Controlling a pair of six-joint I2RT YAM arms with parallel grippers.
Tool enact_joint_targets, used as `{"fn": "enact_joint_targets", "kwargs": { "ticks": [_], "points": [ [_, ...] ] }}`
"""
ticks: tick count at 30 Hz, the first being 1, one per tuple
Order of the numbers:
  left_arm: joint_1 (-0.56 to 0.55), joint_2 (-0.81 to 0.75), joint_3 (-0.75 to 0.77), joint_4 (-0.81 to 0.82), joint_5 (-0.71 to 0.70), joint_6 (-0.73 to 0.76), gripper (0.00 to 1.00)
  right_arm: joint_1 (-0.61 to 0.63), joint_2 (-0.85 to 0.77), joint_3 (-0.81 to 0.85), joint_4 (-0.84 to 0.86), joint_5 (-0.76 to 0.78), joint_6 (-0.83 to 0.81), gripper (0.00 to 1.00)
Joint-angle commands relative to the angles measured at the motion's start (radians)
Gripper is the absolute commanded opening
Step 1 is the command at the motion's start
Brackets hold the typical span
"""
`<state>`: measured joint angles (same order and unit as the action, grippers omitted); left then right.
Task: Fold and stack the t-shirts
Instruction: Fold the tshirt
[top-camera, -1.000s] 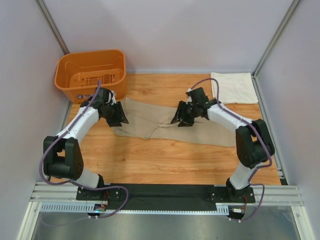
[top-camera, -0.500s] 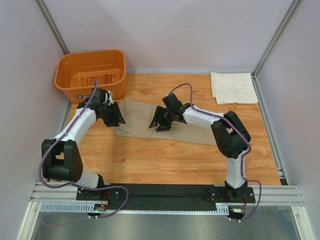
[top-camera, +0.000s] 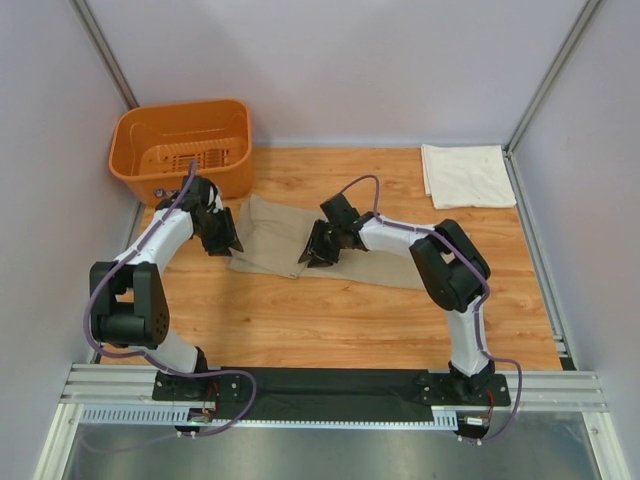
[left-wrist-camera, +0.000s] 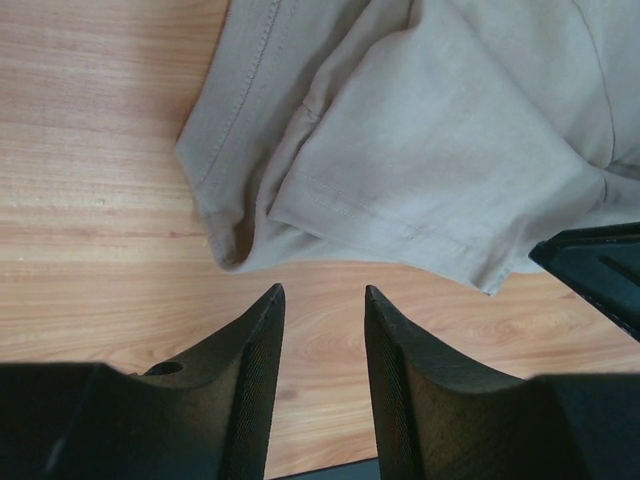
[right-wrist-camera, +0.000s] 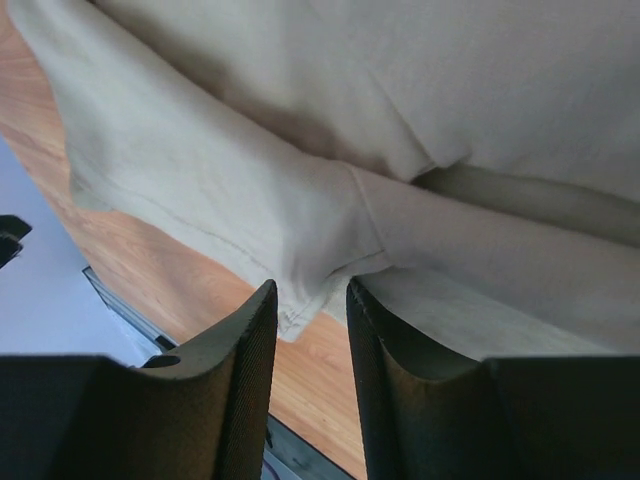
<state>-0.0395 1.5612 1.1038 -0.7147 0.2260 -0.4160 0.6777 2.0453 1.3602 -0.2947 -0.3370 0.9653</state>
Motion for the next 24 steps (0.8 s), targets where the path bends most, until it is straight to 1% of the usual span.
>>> {"fn": "enact_joint_targets", "kwargs": {
  "ticks": [1,6,7,12,15,18,24],
  "points": [
    [0.004,-0.027,0.011,0.003,0.003,0.022,0.45,0.005,0.026,0.027,0.016,0.033,0.012,0.35],
    [0.004,-0.046,0.004,0.003,0.01,0.025,0.44,0.002,0.047,0.054,0.014,0.039,0.01,0.31],
    [0.004,-0.052,0.002,0.003,0.012,0.026,0.44,0.002,0.052,0.069,0.015,0.039,0.012,0.28],
    [0.006,-0.07,-0.013,0.003,0.013,0.029,0.44,-0.001,0.052,0.094,0.002,0.039,0.027,0.15],
    [0.006,-0.075,-0.018,0.003,0.013,0.029,0.44,-0.012,0.058,0.111,-0.01,0.038,0.036,0.1],
    [0.007,-0.075,-0.021,0.009,0.016,0.028,0.44,-0.03,0.055,0.12,-0.011,0.042,0.036,0.08],
    [0.012,-0.07,-0.019,0.029,0.05,0.025,0.45,-0.064,0.078,0.142,-0.015,0.012,-0.017,0.07]
  ]
}}
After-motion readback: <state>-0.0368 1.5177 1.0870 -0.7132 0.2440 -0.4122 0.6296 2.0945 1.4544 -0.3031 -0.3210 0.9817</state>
